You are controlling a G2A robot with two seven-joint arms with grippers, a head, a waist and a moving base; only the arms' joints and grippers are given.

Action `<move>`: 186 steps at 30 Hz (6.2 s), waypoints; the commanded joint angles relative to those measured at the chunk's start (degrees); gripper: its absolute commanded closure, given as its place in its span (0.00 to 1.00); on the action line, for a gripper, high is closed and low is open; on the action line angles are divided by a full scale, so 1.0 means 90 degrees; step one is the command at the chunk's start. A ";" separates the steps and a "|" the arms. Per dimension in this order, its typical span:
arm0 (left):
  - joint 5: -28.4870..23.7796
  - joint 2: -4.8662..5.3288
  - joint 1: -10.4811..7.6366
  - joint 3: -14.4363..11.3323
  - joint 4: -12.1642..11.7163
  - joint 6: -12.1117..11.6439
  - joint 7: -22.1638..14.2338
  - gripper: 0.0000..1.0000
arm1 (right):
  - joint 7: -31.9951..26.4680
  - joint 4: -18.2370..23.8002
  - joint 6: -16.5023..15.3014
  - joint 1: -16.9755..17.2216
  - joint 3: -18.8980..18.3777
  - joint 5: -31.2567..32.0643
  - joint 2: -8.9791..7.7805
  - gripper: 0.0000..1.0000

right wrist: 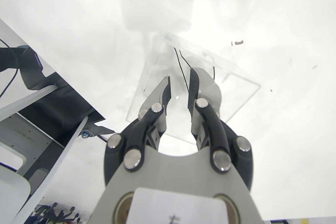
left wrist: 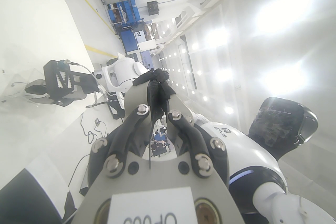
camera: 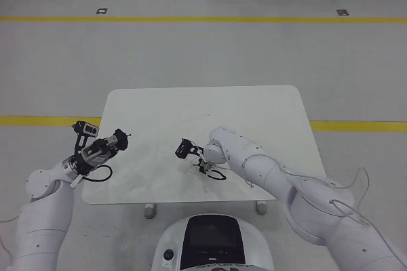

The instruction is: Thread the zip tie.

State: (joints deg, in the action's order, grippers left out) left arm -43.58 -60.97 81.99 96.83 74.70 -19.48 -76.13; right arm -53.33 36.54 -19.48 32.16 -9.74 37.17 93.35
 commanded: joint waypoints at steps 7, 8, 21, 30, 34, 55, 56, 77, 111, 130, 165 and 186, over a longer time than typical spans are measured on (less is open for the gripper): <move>0.0000 0.0000 0.0000 0.0000 0.0000 0.0000 0.0000 1.00 | -0.0051 -0.0191 0.0000 0.0023 0.0000 -0.0047 0.0112 0.89; 0.0000 0.0000 0.0000 0.0000 0.0000 0.0000 0.0000 1.00 | -0.0047 -0.0212 0.0000 0.0024 0.0000 -0.0045 0.0123 0.91; 0.0000 0.0000 0.0000 0.0000 0.0000 0.0000 0.0000 1.00 | -0.0013 -0.0401 0.0000 0.0010 0.0000 0.0020 0.0224 1.00; 0.0000 0.0000 0.0000 0.0000 0.0000 0.0000 0.0000 1.00 | -0.0194 -0.0210 0.0000 -0.0037 0.0000 0.0078 0.0182 1.00; 0.0000 0.0000 0.0000 0.0000 0.0000 0.0000 0.0000 1.00 | -0.0350 0.0050 0.0000 -0.0054 0.0000 -0.0081 0.0087 1.00; 0.0000 0.0000 0.0000 0.0000 0.0000 0.0000 0.0000 1.00 | -0.0625 0.1425 0.0000 -0.0178 0.0000 -0.0767 -0.0705 1.00; 0.0000 0.0000 0.0000 0.0000 0.0000 0.0000 0.0000 1.00 | -0.0620 0.1487 0.0000 -0.0185 0.0000 -0.0815 -0.0751 1.00; 0.0000 0.0000 0.0000 0.0000 0.0000 0.0000 0.0000 1.00 | -0.0067 0.2008 0.0031 -0.0183 -0.0126 -0.1644 -0.1329 1.00; -0.0123 -0.0078 0.0362 -0.0241 0.0160 0.0000 0.0479 1.00 | 0.4548 0.5404 0.0000 0.2440 -0.2725 -0.2218 -0.2806 1.00; -0.0034 -0.0301 0.0564 -0.0535 0.0374 0.0023 0.1040 1.00 | 0.5431 0.5804 0.0212 0.2895 -0.2737 -0.1369 -0.2680 1.00; -0.0010 -0.0792 0.1077 -0.0953 0.0854 0.0000 0.2037 1.00 | 0.7391 0.5623 0.1657 0.3378 -0.2488 0.0635 -0.1924 1.00; 0.0014 -0.0819 0.1107 -0.0931 0.0902 0.0000 0.2036 1.00 | 0.7346 0.5411 0.1600 0.3565 -0.2647 0.1096 -0.1586 1.00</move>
State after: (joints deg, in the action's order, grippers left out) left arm -43.46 -68.34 91.95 88.45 82.82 -19.48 -57.80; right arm 12.88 85.30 -5.09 64.21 -33.46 46.84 78.98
